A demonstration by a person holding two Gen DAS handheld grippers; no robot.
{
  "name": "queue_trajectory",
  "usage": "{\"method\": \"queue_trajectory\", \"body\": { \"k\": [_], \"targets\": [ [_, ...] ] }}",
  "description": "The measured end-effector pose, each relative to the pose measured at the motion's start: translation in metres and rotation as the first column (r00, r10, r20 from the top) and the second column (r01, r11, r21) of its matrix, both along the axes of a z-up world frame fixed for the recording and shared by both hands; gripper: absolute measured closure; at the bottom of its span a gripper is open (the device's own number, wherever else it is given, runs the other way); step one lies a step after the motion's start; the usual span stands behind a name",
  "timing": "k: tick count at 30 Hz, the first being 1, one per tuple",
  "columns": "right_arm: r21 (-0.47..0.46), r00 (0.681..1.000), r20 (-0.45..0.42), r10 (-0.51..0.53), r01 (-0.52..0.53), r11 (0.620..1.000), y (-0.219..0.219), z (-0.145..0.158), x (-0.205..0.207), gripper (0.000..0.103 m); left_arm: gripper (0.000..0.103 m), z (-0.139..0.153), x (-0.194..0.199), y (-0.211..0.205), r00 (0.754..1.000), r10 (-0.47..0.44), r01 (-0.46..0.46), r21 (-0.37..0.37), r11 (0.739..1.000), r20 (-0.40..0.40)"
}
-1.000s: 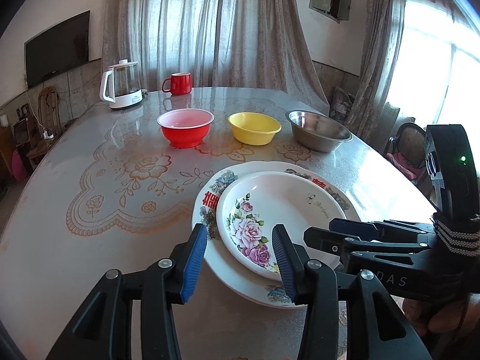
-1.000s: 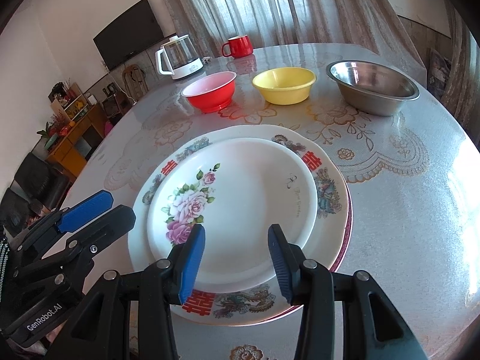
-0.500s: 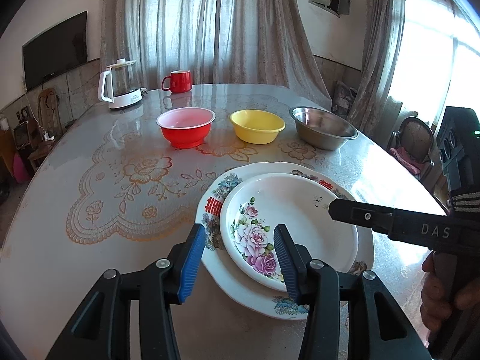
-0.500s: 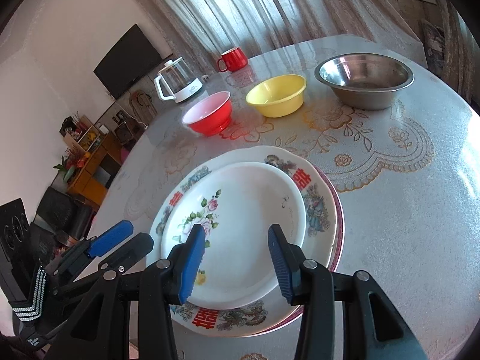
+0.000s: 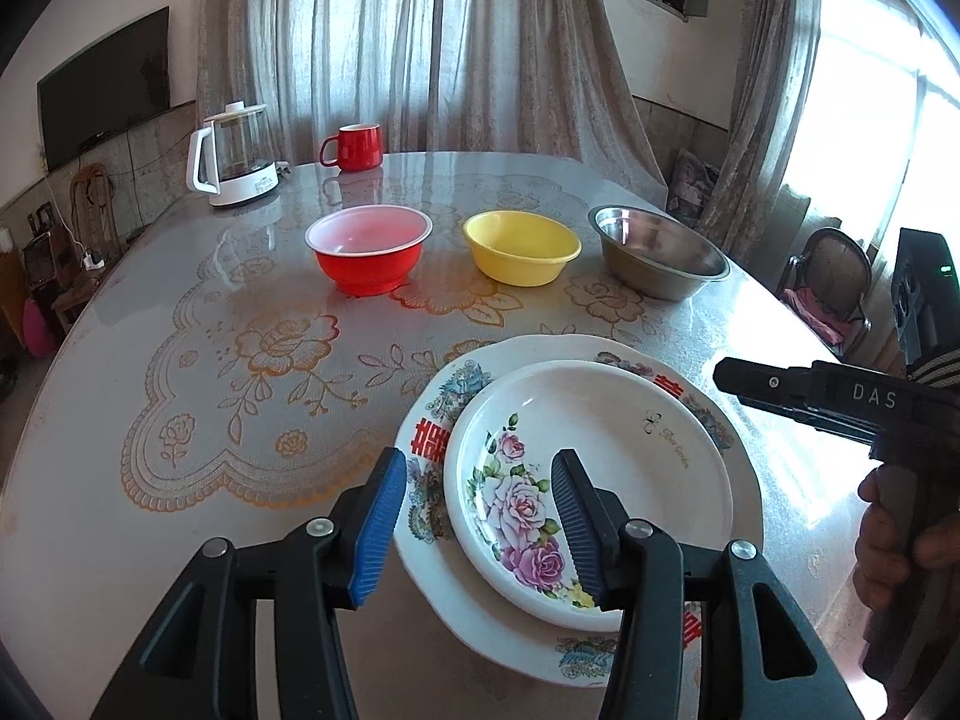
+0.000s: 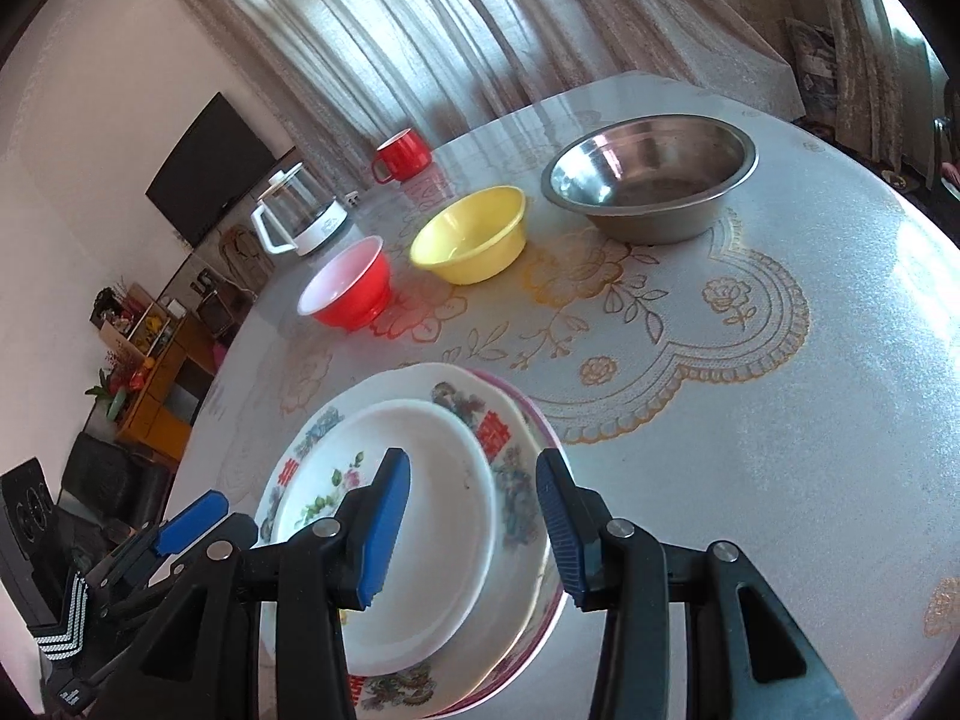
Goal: Organize plates and bowls
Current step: 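Open the left gripper and withdraw from the pink-rose plate, then move the right gripper to the stainless steel bowl rim and grasp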
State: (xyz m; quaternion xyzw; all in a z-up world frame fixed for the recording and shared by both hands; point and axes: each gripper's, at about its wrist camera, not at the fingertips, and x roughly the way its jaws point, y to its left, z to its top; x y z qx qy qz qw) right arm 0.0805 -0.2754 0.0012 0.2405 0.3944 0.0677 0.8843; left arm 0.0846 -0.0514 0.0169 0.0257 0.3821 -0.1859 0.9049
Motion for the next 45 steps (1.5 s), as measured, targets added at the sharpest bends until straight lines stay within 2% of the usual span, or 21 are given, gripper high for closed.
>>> {"method": "queue_trajectory", "body": {
  "k": [10,18,26,31,35,38,45],
  "targets": [
    [0.045,0.985,-0.055,-0.164,0.167,0.985,-0.060,-0.009,0.029,0.059,0.052,0.003,0.024,-0.009,0.996,-0.026,0.022,-0.050,0.999,-0.081],
    [0.012,0.970,-0.055,-0.236,0.237,0.972,-0.094,-0.006,0.055,0.059,0.052,0.014,0.049,-0.028,0.995,-0.051,0.044,-0.076,0.996,-0.090],
    [-0.016,0.952,-0.056,-0.302,0.302,0.953,-0.120,-0.004,0.080,0.059,0.052,0.026,0.085,-0.069,0.986,-0.120,0.106,-0.124,0.987,-0.112],
    [-0.034,0.944,-0.060,-0.324,0.323,0.946,-0.135,-0.004,0.092,0.058,0.052,0.024,0.105,-0.097,0.974,-0.167,0.140,-0.170,0.975,-0.153],
    [-0.038,0.940,-0.059,-0.337,0.335,0.941,-0.144,-0.002,0.099,0.057,0.052,0.017,0.119,-0.119,0.965,-0.186,0.155,-0.170,0.973,-0.187],
    [-0.031,0.940,-0.052,-0.337,0.335,0.942,-0.151,0.000,0.103,0.052,0.052,0.010,0.128,-0.130,0.959,-0.194,0.157,-0.181,0.971,-0.208],
    [-0.028,0.942,-0.051,-0.331,0.330,0.944,-0.161,0.002,0.113,0.050,0.058,0.006,0.142,-0.152,0.951,-0.221,0.178,-0.203,0.963,-0.216]
  ]
}}
